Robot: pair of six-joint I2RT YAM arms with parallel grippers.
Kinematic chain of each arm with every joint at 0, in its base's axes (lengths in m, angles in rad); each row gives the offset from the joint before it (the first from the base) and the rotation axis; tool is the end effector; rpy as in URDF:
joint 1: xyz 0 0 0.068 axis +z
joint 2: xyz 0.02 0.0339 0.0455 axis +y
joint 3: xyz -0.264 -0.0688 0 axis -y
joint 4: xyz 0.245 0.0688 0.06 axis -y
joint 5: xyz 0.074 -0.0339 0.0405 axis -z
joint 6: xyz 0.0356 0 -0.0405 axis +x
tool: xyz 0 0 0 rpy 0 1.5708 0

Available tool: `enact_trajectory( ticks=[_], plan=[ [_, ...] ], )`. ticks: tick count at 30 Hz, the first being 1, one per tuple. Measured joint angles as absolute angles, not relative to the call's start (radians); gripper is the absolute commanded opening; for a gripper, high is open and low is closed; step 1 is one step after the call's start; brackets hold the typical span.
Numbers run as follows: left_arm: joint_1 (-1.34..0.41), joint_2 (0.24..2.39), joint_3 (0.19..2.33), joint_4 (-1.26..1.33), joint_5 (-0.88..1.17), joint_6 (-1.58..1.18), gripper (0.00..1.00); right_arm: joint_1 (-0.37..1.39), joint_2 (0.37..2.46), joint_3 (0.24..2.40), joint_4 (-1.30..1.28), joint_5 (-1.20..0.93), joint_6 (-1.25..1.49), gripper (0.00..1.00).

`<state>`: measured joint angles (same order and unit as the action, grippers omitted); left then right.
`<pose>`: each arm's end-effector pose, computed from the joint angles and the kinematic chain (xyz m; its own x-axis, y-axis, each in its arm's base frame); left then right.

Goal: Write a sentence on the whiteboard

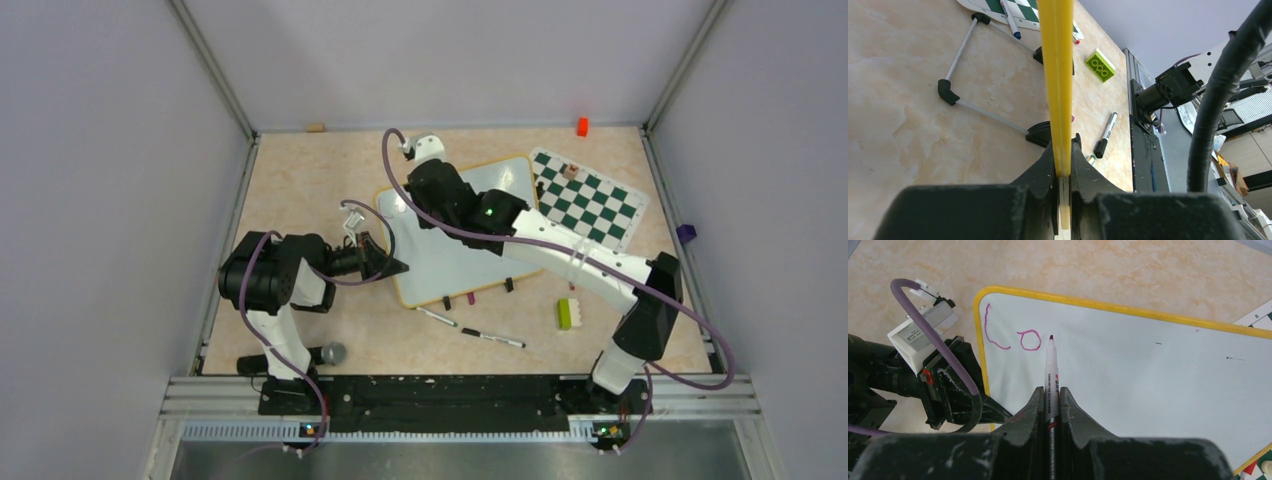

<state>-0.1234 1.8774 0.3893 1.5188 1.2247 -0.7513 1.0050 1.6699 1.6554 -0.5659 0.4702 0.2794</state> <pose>0.2596 -0.0659 0.1286 -0.6432 -0.1536 -0.7502 0.7332 0.1589 -0.6612 0.2175 0.3125 0.3747 -0.4341 -0.2250 -0.8723 -0.4471 0.8945 -0.0082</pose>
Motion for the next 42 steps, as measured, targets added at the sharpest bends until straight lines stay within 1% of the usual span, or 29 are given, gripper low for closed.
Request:
enact_trajectory(
  ticks=[21, 42],
  plan=[
    [-0.123, 1.884, 0.391, 1.524, 1.224, -0.755, 0.0, 1.005, 1.732, 1.657, -0.567, 0.469, 0.261, 0.0],
    [-0.123, 1.886, 0.391, 1.526, 1.224, -0.756, 0.0, 1.005, 1.739, 1.669, -0.57, 0.471, 0.255, 0.0]
  ],
)
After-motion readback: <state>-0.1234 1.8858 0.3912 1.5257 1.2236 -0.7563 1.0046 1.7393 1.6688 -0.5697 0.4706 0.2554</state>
